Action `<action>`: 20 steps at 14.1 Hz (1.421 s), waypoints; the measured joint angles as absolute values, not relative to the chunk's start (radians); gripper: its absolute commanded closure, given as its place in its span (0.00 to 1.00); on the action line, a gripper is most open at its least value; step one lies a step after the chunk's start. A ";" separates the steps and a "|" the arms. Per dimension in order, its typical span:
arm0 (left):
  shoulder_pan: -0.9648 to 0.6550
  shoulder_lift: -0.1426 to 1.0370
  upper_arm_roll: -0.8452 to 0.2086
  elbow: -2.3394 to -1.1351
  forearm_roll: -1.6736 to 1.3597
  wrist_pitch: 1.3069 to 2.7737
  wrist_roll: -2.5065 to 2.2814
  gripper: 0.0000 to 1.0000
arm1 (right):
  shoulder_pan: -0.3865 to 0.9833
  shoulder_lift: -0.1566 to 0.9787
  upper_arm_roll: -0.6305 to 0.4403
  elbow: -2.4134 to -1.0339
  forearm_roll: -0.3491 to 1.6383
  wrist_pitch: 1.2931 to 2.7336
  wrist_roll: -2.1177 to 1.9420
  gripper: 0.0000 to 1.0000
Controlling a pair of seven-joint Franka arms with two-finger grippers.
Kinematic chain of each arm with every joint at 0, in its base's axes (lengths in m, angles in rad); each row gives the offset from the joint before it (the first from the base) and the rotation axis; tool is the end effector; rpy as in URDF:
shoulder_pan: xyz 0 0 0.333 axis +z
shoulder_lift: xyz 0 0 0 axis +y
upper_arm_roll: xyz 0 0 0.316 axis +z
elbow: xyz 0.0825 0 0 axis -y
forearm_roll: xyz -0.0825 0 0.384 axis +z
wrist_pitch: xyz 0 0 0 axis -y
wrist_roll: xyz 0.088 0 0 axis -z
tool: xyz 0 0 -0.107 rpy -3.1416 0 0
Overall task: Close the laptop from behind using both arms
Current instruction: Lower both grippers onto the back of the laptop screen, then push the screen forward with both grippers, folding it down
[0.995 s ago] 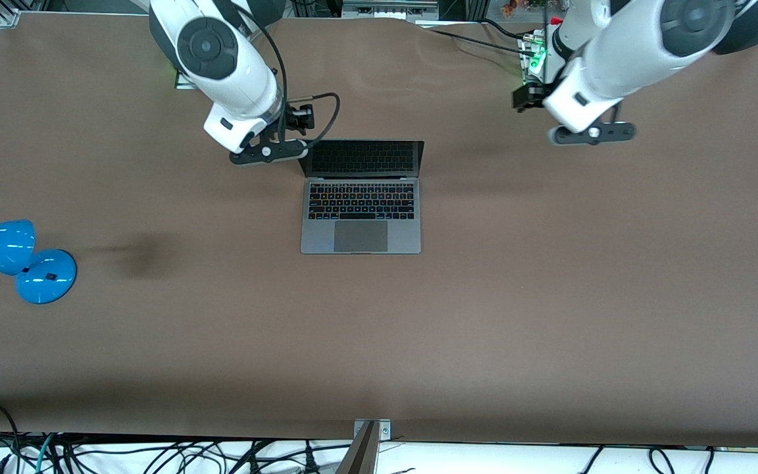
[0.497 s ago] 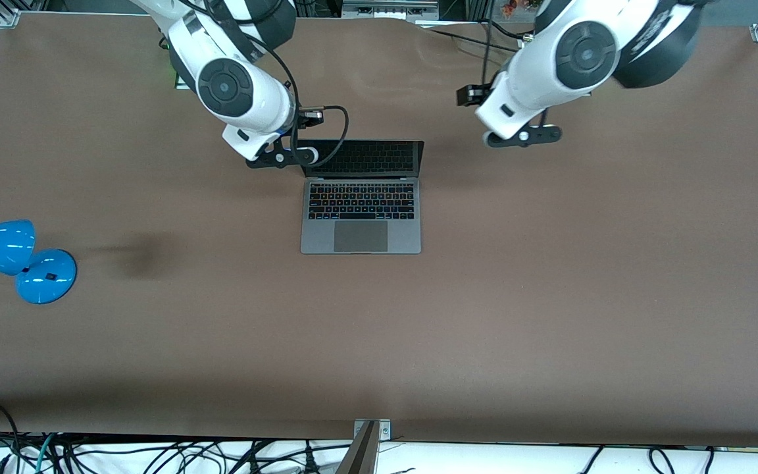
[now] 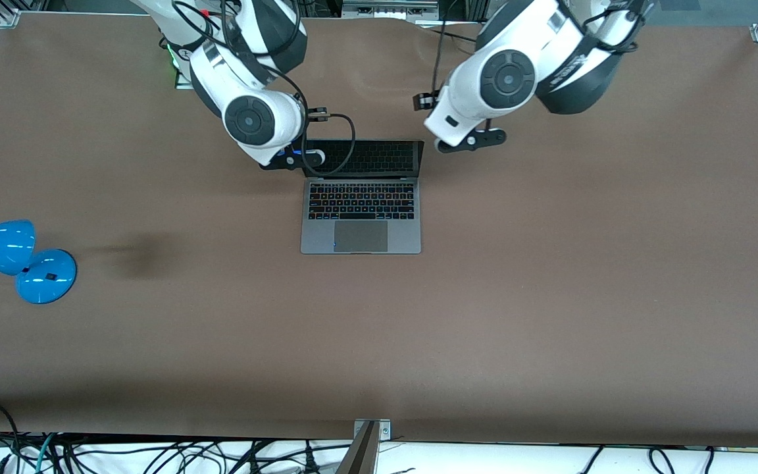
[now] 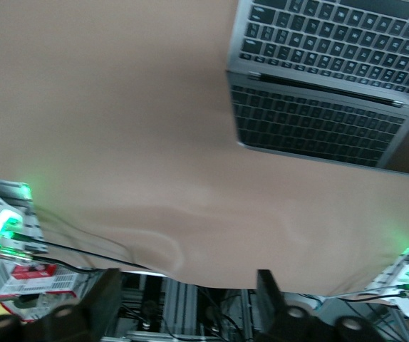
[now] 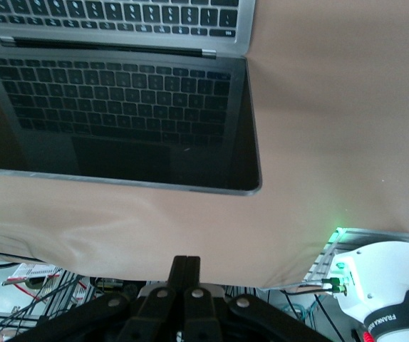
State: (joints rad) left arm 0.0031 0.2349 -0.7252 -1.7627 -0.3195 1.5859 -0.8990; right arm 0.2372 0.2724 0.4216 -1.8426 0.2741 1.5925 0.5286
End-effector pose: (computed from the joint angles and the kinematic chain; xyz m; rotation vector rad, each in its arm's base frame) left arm 0.4242 -0.3844 0.4458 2.9247 0.3317 -0.8863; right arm 0.4327 0.3563 0.3694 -2.9554 -0.1003 0.9554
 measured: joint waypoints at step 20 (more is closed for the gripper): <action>-0.091 0.434 -0.717 -1.775 -0.273 1.818 -1.000 1.00 | 0.224 0.341 0.389 -1.837 0.153 1.817 0.510 0.98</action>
State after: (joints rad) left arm -0.0908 0.4342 -0.7174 -1.7751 -0.2732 1.8178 -1.0000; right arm 0.2237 0.3407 0.3888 -1.8370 0.1534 1.8169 0.5096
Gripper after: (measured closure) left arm 0.991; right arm 0.982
